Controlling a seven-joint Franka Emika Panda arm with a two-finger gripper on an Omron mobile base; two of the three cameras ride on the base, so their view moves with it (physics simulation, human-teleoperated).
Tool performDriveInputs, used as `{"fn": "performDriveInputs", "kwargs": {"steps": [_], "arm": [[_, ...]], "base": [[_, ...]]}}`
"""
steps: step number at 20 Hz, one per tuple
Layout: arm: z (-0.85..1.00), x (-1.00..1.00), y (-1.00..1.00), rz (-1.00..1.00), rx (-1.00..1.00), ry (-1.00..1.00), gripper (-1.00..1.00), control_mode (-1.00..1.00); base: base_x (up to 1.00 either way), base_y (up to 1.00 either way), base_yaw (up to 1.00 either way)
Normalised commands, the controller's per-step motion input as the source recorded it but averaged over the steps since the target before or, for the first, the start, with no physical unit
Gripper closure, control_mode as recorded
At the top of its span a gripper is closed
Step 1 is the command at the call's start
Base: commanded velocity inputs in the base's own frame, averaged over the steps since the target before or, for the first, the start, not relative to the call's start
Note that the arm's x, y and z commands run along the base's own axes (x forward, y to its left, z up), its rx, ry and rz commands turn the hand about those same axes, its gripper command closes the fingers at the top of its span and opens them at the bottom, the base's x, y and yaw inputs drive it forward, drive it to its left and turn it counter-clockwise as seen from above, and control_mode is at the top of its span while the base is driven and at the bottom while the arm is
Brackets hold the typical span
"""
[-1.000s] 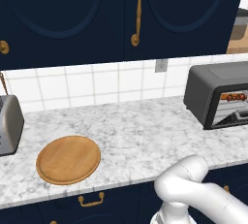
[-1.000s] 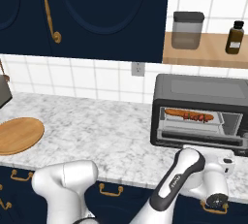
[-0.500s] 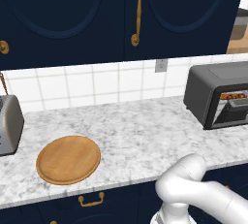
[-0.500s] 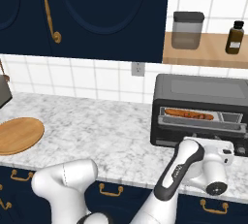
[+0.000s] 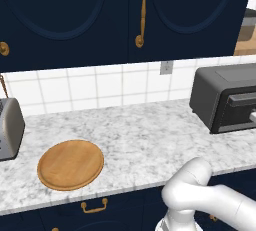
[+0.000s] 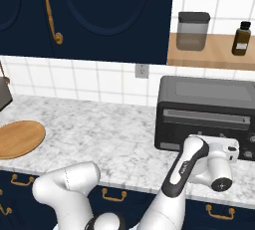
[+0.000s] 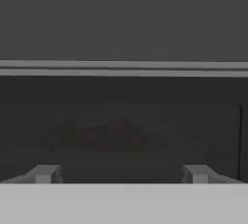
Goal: Pick up the kebab skewer and baguette bread, and place them inside the toaster oven. Close the toaster oven door and start by setting the timer.
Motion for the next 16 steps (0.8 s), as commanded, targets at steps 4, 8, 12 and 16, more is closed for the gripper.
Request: {"fn": "performDriveInputs", "kwargs": {"steps": [4, 8, 12, 16], "arm": [[0.00, 0.18, 0.00, 0.00, 0.00, 0.00, -1.00, -1.00], [0.00, 0.16, 0.00, 0.00, 0.00, 0.00, -1.00, -1.00], [0.00, 0.00, -0.03, 0.00, 0.00, 0.00, -1.00, -1.00], [0.00, -0.22, -0.25, 0.00, 0.00, 0.00, -1.00, -1.00]], "base": [[0.00, 0.00, 0.00], [0.00, 0.00, 0.00], [0.00, 0.00, 0.00], [0.00, 0.00, 0.00]]}}
